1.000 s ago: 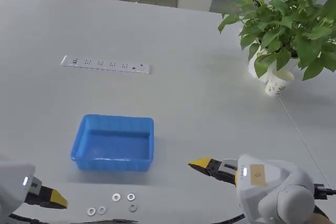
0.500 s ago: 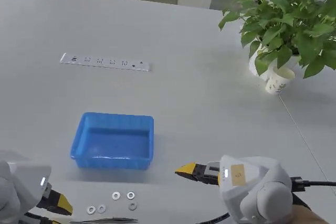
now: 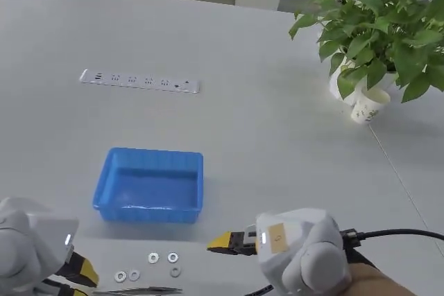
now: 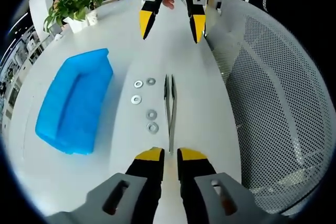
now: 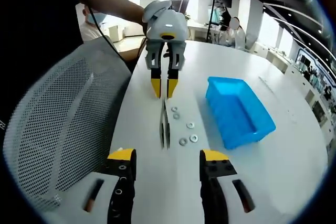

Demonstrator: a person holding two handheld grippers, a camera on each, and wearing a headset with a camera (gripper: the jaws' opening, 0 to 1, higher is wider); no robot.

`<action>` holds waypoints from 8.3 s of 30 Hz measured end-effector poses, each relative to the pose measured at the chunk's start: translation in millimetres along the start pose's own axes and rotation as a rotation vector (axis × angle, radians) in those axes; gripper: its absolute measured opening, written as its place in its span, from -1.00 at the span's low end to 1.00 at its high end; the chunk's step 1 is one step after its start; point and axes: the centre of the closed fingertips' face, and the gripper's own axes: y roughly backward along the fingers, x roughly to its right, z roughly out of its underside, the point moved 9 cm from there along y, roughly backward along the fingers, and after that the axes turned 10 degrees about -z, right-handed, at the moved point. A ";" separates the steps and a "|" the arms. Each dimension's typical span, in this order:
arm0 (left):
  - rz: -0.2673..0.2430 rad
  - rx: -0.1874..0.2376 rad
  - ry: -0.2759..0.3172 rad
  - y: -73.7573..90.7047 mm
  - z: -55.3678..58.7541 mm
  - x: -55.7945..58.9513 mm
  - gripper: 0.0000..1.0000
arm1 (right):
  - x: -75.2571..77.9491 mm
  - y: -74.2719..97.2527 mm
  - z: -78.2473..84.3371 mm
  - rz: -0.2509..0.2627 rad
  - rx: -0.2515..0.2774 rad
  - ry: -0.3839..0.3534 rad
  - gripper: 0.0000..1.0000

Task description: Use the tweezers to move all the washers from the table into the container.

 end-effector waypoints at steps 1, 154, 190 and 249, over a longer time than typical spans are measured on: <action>0.001 -0.002 -0.003 -0.8 0.7 -0.4 -0.74 | 0.4 -1.7 -0.5 -0.003 0.000 0.002 -0.05; -0.038 0.228 -0.042 52.4 -77.4 -8.9 -0.92 | 8.9 -52.5 -24.7 0.022 0.037 0.028 -0.86; 0.009 0.344 -0.008 26.5 -99.4 -0.6 -0.84 | 2.6 -52.6 -16.0 0.032 0.098 -0.006 -0.86; 0.036 0.461 -0.007 28.4 -108.1 -22.2 -0.96 | 15.3 -45.5 -14.7 0.053 0.116 -0.030 -0.76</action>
